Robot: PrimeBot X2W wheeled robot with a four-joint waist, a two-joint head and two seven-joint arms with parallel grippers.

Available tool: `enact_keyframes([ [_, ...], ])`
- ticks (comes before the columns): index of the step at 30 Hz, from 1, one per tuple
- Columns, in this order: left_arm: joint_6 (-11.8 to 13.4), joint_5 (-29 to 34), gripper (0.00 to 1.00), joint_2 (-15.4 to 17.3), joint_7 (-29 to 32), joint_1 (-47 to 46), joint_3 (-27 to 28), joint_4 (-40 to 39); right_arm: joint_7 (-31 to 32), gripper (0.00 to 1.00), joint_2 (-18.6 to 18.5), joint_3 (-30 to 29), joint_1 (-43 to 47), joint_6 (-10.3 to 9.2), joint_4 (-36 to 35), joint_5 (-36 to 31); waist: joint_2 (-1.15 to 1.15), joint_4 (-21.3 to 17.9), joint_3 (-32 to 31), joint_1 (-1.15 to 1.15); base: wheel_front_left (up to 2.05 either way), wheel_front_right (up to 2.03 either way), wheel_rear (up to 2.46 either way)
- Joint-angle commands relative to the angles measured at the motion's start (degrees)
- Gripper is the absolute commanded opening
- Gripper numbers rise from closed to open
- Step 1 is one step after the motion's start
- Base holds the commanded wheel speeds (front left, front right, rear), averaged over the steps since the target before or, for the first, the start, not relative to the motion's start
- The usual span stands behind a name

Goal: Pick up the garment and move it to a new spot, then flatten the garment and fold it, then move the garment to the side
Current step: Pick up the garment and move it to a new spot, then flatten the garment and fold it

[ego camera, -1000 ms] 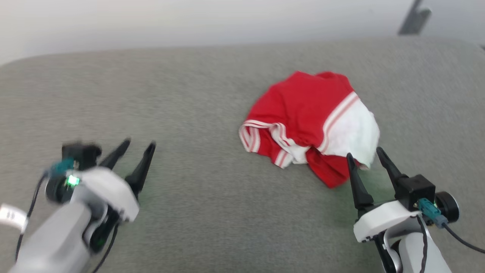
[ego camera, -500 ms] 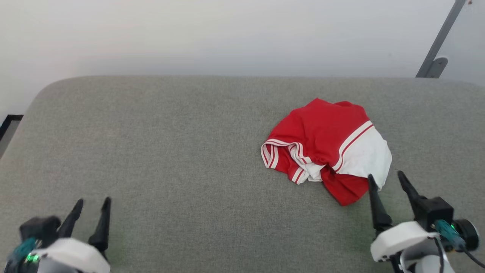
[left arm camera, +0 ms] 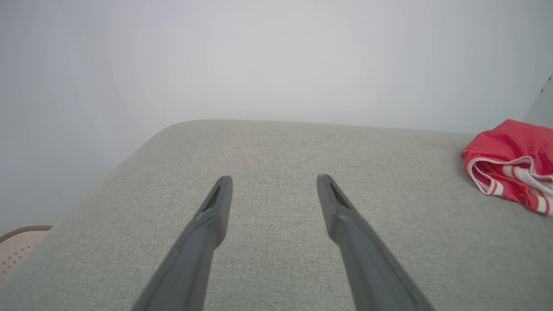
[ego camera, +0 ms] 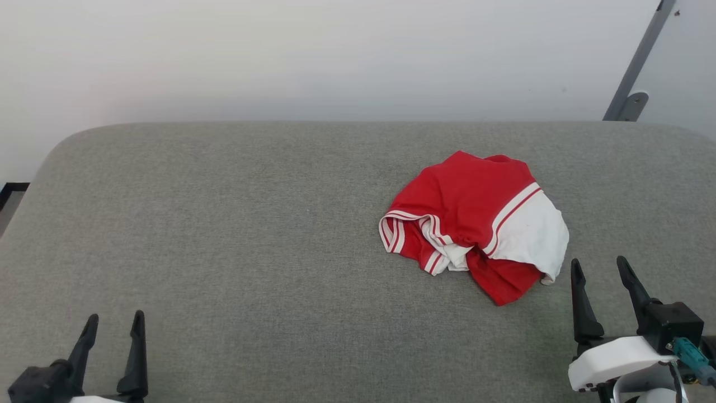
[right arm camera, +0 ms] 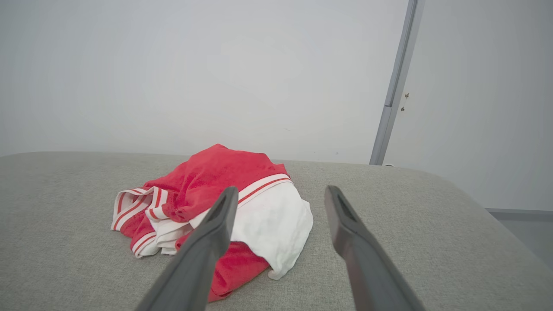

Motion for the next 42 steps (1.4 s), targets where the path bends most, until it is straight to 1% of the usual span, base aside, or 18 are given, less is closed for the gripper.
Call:
enact_keyframes([
  [1, -0.2, 0.2, 1.00, -0.1, -0.3, 0.5, 0.3, -0.3, -0.1, 1.00, 0.0, -0.1, 0.4, -0.04, -0.2, 0.2, 0.00, -0.1, 0.0, 0.00, 0.00, 0.00, 0.00],
  [5, -0.2, 0.8, 1.00, -0.9, -0.3, 1.3, 0.5, -1.1, -0.1, 1.00, 0.0, 0.2, 0.4, -0.04, 0.1, 0.1, 0.00, -0.7, 0.2, 0.00, 0.00, 0.00, 0.00],
  [12, -0.2, 1.1, 1.00, -0.6, -0.3, 1.4, 0.3, -2.2, -0.1, 1.00, 0.0, 0.5, -0.5, -0.04, 0.0, 0.2, 0.00, -1.2, 1.0, 0.00, 0.00, 0.00, 0.00],
  [16, -0.1, 0.7, 1.00, -1.1, -0.3, 1.3, 0.5, -2.5, -0.1, 1.00, 0.0, 0.9, -1.0, -0.04, 0.7, 0.3, 0.00, -1.5, 1.5, 0.00, 0.00, 0.00, 0.00],
  [19, -0.1, 0.3, 1.00, -1.6, -0.3, 1.2, 0.2, -2.4, 2.0, 1.00, 0.0, 1.6, -2.2, -0.04, 1.9, -1.3, 0.00, -1.7, 2.3, 0.00, 0.00, 0.00, 0.00],
  [21, -0.1, 0.2, 1.00, -1.7, -0.3, 0.8, 0.2, -2.4, 5.3, 1.00, -1.0, 3.0, -3.8, -0.04, 2.6, -3.2, 0.00, -1.8, 3.3, 0.00, 0.00, 0.00, 0.00],
  [24, -0.1, -0.4, 1.00, -1.4, -0.3, -0.1, -0.4, -2.4, 12.5, 1.00, -3.7, 5.0, -6.8, -0.07, 3.0, -3.6, 0.00, -1.8, 5.4, 0.00, 0.00, 0.00, 0.00],
  [26, -0.1, -0.8, 1.00, -1.0, -0.3, -0.8, -0.7, -2.3, 17.4, 1.00, -5.3, 5.5, -9.3, -0.07, 2.5, -1.6, 0.00, -1.7, 6.9, 0.00, 0.00, 0.00, 0.00],
  [29, -0.1, -1.3, 1.00, -0.7, -0.3, -1.7, -1.4, -1.9, 25.6, 1.00, -9.7, 5.9, -12.1, -0.07, 1.8, 0.7, 0.00, -1.0, 9.0, 0.00, 0.00, 0.00, 0.00],
  [33, -0.1, -2.7, 1.00, -0.4, -0.3, -3.4, -2.5, -1.6, 37.2, 1.00, -14.4, 6.3, -15.4, -0.07, 0.9, 5.1, 0.00, -0.1, 11.7, 0.00, 0.00, 0.00, 0.00],
  [35, -0.1, -3.4, 1.00, -0.2, -0.3, -4.1, -3.2, -1.4, 42.4, 1.00, -16.4, 7.6, -16.7, -0.06, 0.4, 8.0, 0.00, 0.4, 12.9, 0.00, 0.00, 0.00, 0.00],
  [38, -0.1, -4.4, 1.00, 0.1, -0.3, -5.3, -4.3, -1.1, 48.2, 1.00, -17.9, 8.1, -18.7, -0.07, -0.3, 12.4, 0.00, 0.9, 14.6, 0.00, 0.00, 0.00, 0.00],
  [40, -0.1, -4.9, 1.00, 0.4, -0.3, -6.0, -4.9, -0.9, 50.8, 1.00, -18.1, 7.7, -20.1, -0.07, -0.5, 14.3, 0.00, 1.2, 15.6, 0.00, 0.00, 0.00, 0.00],
  [42, -0.1, -5.1, 1.00, 0.5, -0.3, -6.8, -5.6, -0.8, 52.4, 1.00, -18.4, 7.2, -21.4, -0.07, -0.4, 14.9, 0.00, 1.6, 16.7, 0.00, 0.00, 0.00, 0.00],
])
